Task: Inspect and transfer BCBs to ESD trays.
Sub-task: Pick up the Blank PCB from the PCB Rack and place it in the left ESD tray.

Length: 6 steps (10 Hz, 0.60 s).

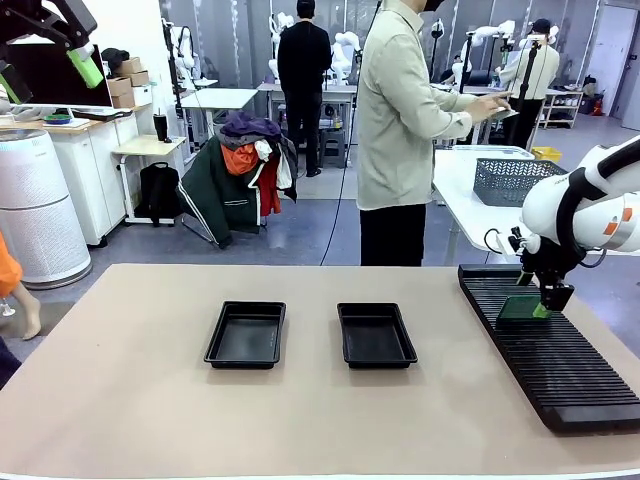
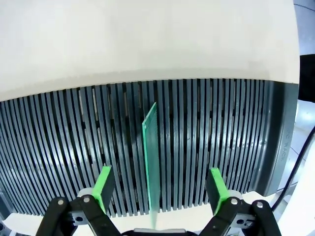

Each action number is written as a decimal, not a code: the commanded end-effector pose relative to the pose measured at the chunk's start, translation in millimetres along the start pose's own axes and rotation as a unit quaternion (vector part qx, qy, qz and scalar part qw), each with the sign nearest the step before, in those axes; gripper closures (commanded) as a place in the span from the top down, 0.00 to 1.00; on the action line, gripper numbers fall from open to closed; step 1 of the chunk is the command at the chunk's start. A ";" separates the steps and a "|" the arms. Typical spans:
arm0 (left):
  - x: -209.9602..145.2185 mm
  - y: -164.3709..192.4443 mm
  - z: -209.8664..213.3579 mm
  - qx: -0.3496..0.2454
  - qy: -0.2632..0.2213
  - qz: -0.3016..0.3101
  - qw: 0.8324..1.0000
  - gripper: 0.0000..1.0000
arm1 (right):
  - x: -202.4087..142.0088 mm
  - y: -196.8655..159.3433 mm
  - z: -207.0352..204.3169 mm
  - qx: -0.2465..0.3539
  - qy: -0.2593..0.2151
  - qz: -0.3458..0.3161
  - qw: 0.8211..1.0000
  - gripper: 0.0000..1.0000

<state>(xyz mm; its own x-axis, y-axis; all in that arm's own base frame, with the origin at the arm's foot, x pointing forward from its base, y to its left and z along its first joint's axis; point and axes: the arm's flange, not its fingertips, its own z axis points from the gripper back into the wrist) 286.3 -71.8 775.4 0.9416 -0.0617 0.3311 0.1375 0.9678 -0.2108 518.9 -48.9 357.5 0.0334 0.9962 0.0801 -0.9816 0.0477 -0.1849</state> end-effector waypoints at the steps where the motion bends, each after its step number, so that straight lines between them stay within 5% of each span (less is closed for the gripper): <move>1: 0.0 1.4 -0.5 0.000 0.000 0.002 1.000 1.00 | -6.1 -2.4 -5.0 0.004 0.001 0.021 1.000 0.95; 6: 0.0 1.4 -0.5 0.000 0.000 0.002 1.000 1.00 | -5.8 0.7 -3.3 -0.002 0.022 0.031 0.999 0.74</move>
<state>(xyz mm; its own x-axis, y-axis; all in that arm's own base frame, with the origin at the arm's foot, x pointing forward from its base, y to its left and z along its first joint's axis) 286.3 -71.8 775.4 0.9416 -0.0617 0.3310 0.1375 0.9678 -0.2108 518.9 -52.3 354.3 -0.0039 0.9990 0.0439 -0.9840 0.0040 -0.1783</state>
